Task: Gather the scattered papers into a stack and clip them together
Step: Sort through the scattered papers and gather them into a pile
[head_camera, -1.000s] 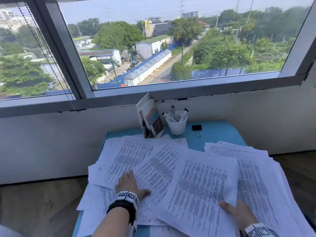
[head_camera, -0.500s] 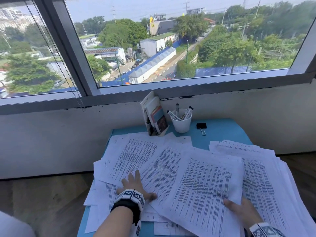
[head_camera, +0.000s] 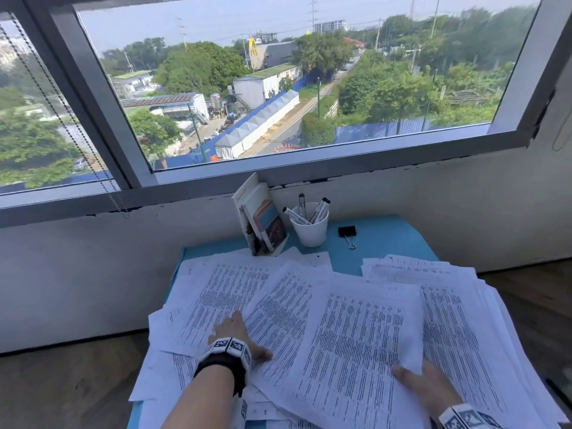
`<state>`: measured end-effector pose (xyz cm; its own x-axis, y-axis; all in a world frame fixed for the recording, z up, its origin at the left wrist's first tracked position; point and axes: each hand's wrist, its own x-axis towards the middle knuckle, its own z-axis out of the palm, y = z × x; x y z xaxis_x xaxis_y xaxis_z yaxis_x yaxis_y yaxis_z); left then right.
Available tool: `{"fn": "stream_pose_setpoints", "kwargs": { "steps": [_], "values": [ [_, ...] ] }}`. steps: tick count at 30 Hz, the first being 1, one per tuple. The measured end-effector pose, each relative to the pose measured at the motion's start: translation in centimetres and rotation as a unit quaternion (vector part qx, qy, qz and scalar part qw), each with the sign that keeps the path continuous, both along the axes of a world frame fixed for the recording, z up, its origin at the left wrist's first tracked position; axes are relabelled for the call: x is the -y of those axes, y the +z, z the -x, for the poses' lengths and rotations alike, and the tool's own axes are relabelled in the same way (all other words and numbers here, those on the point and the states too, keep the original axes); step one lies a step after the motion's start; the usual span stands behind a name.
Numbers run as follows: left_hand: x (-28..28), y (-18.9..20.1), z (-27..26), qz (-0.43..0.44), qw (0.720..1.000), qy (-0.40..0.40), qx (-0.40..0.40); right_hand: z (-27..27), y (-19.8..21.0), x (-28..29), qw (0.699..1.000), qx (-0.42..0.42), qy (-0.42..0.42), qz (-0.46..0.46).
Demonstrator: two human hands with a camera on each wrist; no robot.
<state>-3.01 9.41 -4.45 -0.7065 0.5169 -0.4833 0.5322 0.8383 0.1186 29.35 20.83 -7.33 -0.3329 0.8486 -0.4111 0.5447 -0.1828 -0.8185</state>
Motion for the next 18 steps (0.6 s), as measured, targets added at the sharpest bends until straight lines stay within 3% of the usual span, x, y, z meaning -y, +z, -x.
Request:
{"fn": "stream_pose_setpoints", "kwargs": {
  "steps": [3, 5, 7, 9, 11, 12, 13, 16, 18],
  "values": [
    [0.6, 0.6, -0.5, -0.09, 0.995, 0.009, 0.036, -0.1, -0.3, 0.0, 1.0, 0.005, 0.004, 0.0],
    [1.3, 1.7, -0.3, -0.214, 0.976, 0.04, 0.017, -0.2, -0.7, -0.1, 1.0, 0.006, 0.005, 0.001],
    [2.1, 3.0, 0.8, -0.38, 0.912, 0.154, -0.003, -0.2, -0.9, -0.2, 1.0, -0.003, 0.006, 0.003],
    [2.9, 5.1, 1.4, -0.522, 0.813, 0.257, -0.002, -0.2, -1.2, -0.2, 1.0, -0.03, 0.001, 0.006],
    [3.1, 6.3, 1.0, -0.593, 0.75, 0.285, 0.068, -0.1, -1.7, -0.2, 0.999, -0.045, -0.002, -0.013],
    [3.0, 6.1, 0.2, -0.589, 0.75, 0.278, 0.112, -0.1, -1.8, -0.1, 0.999, -0.045, -0.004, -0.016],
    [2.8, 5.8, -1.0, -0.565, 0.77, 0.254, 0.15, -0.2, -2.0, -0.2, 0.999, -0.047, -0.004, -0.019],
    [2.2, 3.4, -6.2, -0.414, 0.885, 0.119, 0.178, -0.2, -2.5, -0.3, 0.998, -0.06, -0.026, 0.016],
    [2.0, 2.3, -9.8, -0.334, 0.923, 0.06, 0.178, -0.1, -2.6, -0.6, 0.993, -0.093, -0.051, 0.043]
  ]
}}
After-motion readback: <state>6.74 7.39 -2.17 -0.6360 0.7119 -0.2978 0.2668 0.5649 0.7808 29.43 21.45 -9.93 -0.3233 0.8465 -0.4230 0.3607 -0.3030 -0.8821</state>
